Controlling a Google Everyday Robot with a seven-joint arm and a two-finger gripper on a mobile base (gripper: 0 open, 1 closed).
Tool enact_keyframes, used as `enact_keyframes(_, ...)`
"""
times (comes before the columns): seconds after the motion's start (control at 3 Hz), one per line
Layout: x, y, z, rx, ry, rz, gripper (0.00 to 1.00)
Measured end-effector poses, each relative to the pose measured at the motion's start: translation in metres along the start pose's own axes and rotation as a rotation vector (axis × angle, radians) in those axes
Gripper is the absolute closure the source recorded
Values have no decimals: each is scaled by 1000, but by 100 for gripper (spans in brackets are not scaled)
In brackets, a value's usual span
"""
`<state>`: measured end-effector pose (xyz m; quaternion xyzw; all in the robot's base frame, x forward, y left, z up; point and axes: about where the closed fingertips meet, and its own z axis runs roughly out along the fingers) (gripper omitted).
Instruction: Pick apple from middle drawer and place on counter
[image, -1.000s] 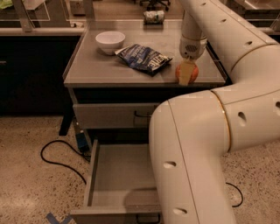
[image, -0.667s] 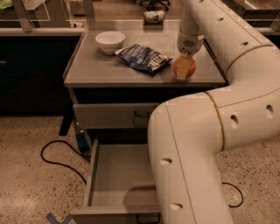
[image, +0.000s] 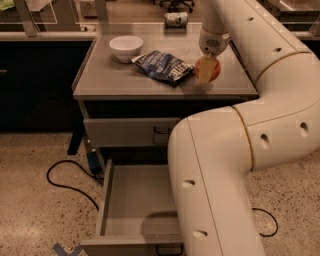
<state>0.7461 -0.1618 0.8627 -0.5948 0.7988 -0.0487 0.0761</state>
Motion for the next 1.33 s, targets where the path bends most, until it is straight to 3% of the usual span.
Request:
enact_keyframes(0.33, -3, -5, 4, 16, -5, -3, 35)
enact_keyframes(0.67, 10, -18, 18, 32, 45, 20, 12)
enact_keyframes(1.0, 3, -26, 18, 60, 31, 12, 0)
enact_keyframes(1.33, 3, -26, 18, 60, 31, 12, 0)
